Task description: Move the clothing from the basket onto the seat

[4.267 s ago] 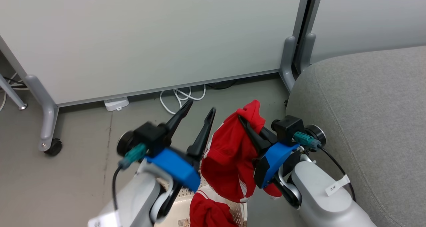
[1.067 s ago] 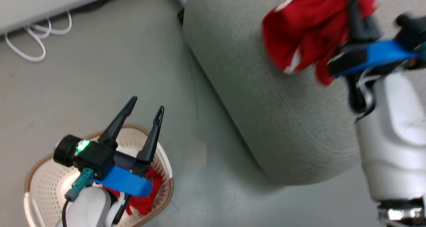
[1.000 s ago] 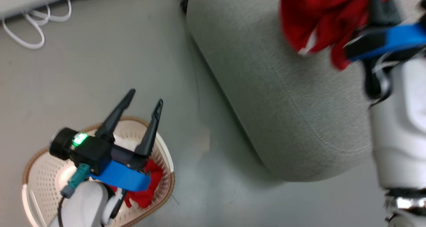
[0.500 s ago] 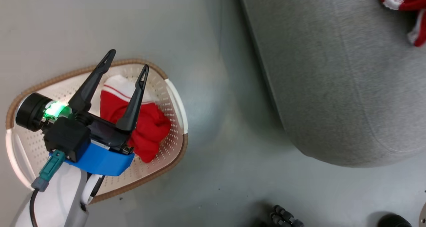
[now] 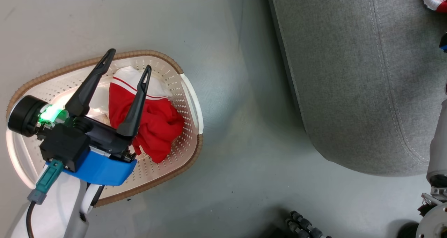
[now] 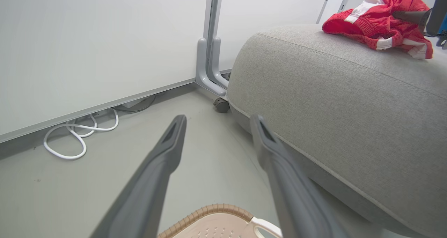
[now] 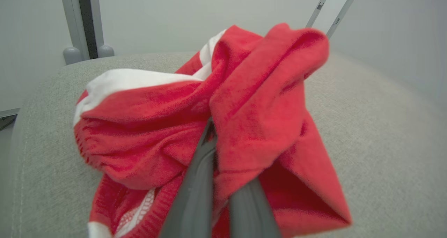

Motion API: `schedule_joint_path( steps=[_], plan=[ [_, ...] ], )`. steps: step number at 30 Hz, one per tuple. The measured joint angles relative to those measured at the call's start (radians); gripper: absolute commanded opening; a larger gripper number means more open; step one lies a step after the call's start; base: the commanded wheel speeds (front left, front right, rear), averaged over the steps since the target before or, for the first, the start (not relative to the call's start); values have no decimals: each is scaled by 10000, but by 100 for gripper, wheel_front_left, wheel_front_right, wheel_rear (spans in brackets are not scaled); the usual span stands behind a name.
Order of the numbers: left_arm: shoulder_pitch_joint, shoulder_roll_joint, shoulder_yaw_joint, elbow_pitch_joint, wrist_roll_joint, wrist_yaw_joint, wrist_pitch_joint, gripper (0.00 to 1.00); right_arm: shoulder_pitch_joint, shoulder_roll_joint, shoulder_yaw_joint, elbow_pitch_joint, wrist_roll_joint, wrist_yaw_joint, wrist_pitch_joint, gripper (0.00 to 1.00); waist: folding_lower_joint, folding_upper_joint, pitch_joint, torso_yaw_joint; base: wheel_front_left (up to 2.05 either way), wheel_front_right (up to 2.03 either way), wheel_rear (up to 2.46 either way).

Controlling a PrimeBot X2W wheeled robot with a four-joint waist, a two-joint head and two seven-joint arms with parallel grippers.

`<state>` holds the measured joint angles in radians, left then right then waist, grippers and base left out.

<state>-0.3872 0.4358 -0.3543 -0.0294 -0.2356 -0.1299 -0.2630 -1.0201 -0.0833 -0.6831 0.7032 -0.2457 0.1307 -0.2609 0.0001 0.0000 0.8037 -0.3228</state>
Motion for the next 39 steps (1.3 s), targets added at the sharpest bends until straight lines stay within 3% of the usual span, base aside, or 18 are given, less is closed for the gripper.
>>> schedule_joint_path(
  steps=[4, 5, 6, 24, 39],
  plan=[
    [-46, -33, -100, 56, 35, 0, 0, 100, -7, 159, -71, -217, -282, 0, -4, 0, 0, 0, -76, 6, 0, 0, 0],
    [-46, -35, -128, 92, 40, 0, 0, 100, 3, 180, -77, -242, -330, 0, -4, 43, 0, 1, -100, 18, 0, 0, 0],
    [-47, -44, -140, 115, 38, 0, 0, 100, 14, 194, -63, -288, -410, 0, -2, 100, 0, 0, -124, 35, 0, 0, 0],
    [-3, -754, -134, 851, -305, 0, 0, 100, 1286, -15, 581, -479, -380, 0, 593, 100, -2, 1, -1613, 297, 0, 0, 0],
    [1000, -2454, 416, 2151, -587, 0, 0, 100, 3145, -272, 1300, -744, 46, 0, 336, 100, -3, 1, -4355, 834, 0, 0, 0]
  ],
)
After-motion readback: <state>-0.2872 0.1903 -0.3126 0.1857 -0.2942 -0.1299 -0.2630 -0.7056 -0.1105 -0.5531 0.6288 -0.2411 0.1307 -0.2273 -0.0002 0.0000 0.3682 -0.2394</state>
